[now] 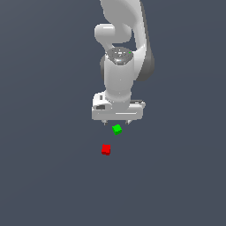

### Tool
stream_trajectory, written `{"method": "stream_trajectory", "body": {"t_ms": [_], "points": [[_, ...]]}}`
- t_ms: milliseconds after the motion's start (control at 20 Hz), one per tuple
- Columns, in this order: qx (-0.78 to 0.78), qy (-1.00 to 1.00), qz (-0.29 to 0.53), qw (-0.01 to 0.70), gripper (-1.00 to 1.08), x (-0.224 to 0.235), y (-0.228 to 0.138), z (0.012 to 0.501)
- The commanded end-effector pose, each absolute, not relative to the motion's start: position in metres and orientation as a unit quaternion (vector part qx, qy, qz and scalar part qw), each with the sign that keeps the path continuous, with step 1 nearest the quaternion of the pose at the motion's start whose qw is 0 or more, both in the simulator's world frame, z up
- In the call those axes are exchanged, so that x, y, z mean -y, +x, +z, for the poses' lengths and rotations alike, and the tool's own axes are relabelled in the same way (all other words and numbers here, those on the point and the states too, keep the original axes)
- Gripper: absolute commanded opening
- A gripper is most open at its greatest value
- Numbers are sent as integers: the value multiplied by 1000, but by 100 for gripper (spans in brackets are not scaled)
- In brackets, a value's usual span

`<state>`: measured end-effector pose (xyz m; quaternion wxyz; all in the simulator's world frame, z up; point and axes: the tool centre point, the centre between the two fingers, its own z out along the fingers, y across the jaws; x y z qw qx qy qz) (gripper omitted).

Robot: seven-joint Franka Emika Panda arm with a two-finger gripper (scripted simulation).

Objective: Stack the red cube on top of the green cube.

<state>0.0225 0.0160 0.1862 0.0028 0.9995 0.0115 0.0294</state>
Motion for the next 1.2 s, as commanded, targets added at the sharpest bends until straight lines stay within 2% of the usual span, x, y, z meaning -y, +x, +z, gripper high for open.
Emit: {"method": "stream_trajectory", "body": {"t_ms": [0,500,1150], "points": [[-12,999,29,3,100,-16,22,186],[1,1000,24,3,100,-7,34,166],[46,999,6,1,100,24,70,93]]}}
